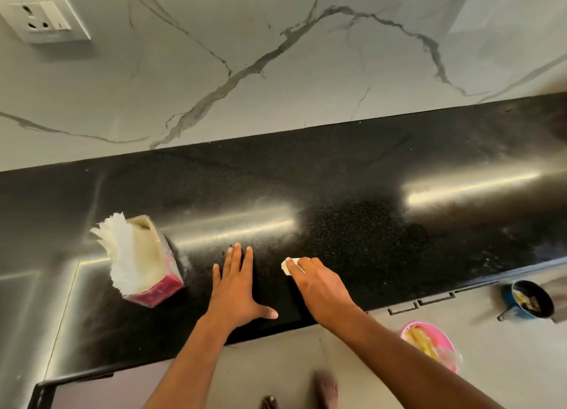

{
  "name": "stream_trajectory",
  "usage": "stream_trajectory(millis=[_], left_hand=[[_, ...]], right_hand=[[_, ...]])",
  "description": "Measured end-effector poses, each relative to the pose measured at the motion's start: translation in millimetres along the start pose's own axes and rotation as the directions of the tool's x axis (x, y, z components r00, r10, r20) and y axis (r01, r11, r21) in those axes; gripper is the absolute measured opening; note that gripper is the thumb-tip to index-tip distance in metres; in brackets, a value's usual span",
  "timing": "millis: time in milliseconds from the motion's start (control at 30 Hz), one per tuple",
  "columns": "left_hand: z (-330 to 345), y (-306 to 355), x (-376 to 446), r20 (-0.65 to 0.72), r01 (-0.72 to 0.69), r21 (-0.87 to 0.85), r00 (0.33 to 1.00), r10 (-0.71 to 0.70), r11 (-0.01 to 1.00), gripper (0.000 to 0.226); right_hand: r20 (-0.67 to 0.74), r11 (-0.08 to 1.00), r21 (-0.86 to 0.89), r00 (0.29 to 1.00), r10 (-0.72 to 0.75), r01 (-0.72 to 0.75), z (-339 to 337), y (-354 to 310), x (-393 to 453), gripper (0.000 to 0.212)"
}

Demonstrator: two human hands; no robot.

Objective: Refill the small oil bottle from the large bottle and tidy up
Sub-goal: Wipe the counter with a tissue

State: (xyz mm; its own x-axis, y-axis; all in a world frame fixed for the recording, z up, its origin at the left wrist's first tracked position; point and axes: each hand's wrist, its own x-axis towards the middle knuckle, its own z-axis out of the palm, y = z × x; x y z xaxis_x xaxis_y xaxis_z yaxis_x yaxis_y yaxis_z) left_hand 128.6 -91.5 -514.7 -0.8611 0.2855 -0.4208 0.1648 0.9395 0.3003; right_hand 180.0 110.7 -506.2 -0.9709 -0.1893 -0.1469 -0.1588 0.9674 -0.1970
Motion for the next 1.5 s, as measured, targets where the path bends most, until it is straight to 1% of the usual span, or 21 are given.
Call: stream_trajectory(millis=[67, 133, 267, 333, 433, 500, 567, 633, 700, 800, 833, 867, 1000, 1033, 1100, 1133, 1200, 1267, 1333, 1400, 1500], left_hand=[[1.4, 6.4, -3.1, -0.020, -0.016, 0.013, 1.000, 0.017, 1.000, 0.149], [5.1, 11.9, -6.0, -0.046, -0.029, 0.017, 0.999, 0.030, 0.999, 0.134], [21.0, 28.1, -10.1, -0.171, -0.093, 0.029, 0.980, 0.097, 0.995, 0.102], [32.9, 42.4, -10.6, -0.242, -0.154, 0.001, 0.959, 0.150, 0.988, 0.088], [44.9, 68.2, -10.0, -0.321, -0.272, -0.127, 0.921, 0.220, 0.954, 0.068], [48.6, 91.3, -11.1, -0.358, -0.336, -0.246, 0.903, 0.237, 0.909, 0.057], [49.4, 116.4, -15.0, -0.384, -0.357, -0.361, 0.899, 0.212, 0.861, 0.045], [51.6, 143.8, -19.5, -0.340, -0.335, -0.509, 0.925, 0.172, 0.793, 0.036], [53.7, 171.5, -23.0, -0.241, -0.288, -0.645, 0.956, 0.169, 0.708, 0.030], [63.0, 223.4, -28.6, -0.146, -0.271, -0.728, 0.959, 0.245, 0.630, 0.024], [69.6, 241.0, -30.8, -0.125, -0.279, -0.721, 0.952, 0.278, 0.634, 0.023], [75.7, 256.9, -32.9, -0.109, -0.289, -0.699, 0.947, 0.302, 0.654, 0.023], [108.8, 319.8, -39.7, -0.047, -0.374, -0.561, 0.905, 0.422, 0.739, 0.026], [111.9, 326.4, -41.0, -0.064, -0.421, -0.480, 0.892, 0.448, 0.770, 0.032], [123.4, 346.9, -39.6, -0.144, -0.525, -0.216, 0.851, 0.505, 0.823, 0.047], [118.3, 338.1, -37.0, -0.198, -0.547, -0.103, 0.830, 0.522, 0.831, 0.055], [112.9, 318.5, -25.3, -0.246, -0.540, 0.076, 0.805, 0.540, 0.838, 0.073], [116.0, 304.8, -10.5, -0.239, -0.497, 0.201, 0.811, 0.534, 0.844, 0.084], [117.6, 290.1, 3.4, -0.206, -0.476, 0.255, 0.824, 0.528, 0.842, 0.086], [120.3, 286.0, 12.4, -0.154, -0.485, 0.244, 0.836, 0.527, 0.840, 0.080], [126.4, 296.6, 22.8, -0.189, -0.485, 0.255, 0.823, 0.535, 0.836, 0.068]], right_hand=[[-0.015, 0.999, -0.043, 1.000, 0.004, -0.005, 3.9, -1.2, -0.3, 0.086], [-0.030, 0.999, -0.042, 0.999, 0.010, -0.011, 3.9, -3.8, 0.8, 0.079], [-0.024, 0.999, -0.048, 1.000, -0.015, 0.014, -2.0, -8.5, -1.3, 0.043], [-0.028, 1.000, -0.010, 1.000, -0.008, 0.008, -1.4, -3.9, -9.7, 0.027], [-0.058, 0.975, 0.190, 0.990, 0.132, -0.118, 4.6, 16.1, -24.0, 0.018], [-0.074, 0.913, 0.355, 0.967, 0.244, -0.203, 3.7, 37.6, -36.4, 0.014], [-0.123, 0.824, 0.524, 0.938, 0.323, -0.215, -3.1, 57.8, -55.9, 0.009], [-0.151, 0.700, 0.678, 0.890, 0.431, -0.224, -13.7, 79.5, -81.5, 0.012], [-0.168, 0.624, 0.747, 0.842, 0.513, -0.231, -22.0, 101.6, -108.0, 0.018], [-0.245, 0.675, 0.708, 0.823, 0.513, -0.210, -28.4, 138.6, -149.7, 0.010], [-0.229, 0.660, 0.717, 0.819, 0.525, -0.222, -29.2, 150.1, -164.1, 0.007], [-0.198, 0.612, 0.753, 0.805, 0.559, -0.239, -27.5, 160.9, -176.3, 0.007], [-0.081, 0.412, 0.836, 0.660, 0.747, -0.364, -7.0, 209.6, -228.8, 0.014], [-0.061, 0.388, 0.828, 0.622, 0.781, -0.406, -1.8, 220.4, -237.8, 0.015], [-0.030, 0.328, 0.815, 0.531, 0.847, -0.478, 16.5, 257.0, -267.6, 0.017], [-0.020, 0.314, 0.803, 0.504, 0.864, -0.507, 21.6, 264.8, -273.2, 0.017], [-0.013, 0.280, 0.782, 0.435, 0.901, -0.557, 34.8, 287.0, -286.4, 0.016], [0.001, 0.232, 0.772, 0.366, 0.931, -0.592, 58.5, 319.2, -299.5, 0.016], [0.046, 0.184, 0.752, 0.328, 0.944, -0.633, 85.4, 341.8, -303.5, 0.015], [0.092, 0.149, 0.734, 0.315, 0.945, -0.662, 111.0, 358.2, -304.8, 0.014], [0.152, 0.069, 0.726, 0.257, 0.954, -0.685, 144.1, 378.2, -303.5, 0.019]])
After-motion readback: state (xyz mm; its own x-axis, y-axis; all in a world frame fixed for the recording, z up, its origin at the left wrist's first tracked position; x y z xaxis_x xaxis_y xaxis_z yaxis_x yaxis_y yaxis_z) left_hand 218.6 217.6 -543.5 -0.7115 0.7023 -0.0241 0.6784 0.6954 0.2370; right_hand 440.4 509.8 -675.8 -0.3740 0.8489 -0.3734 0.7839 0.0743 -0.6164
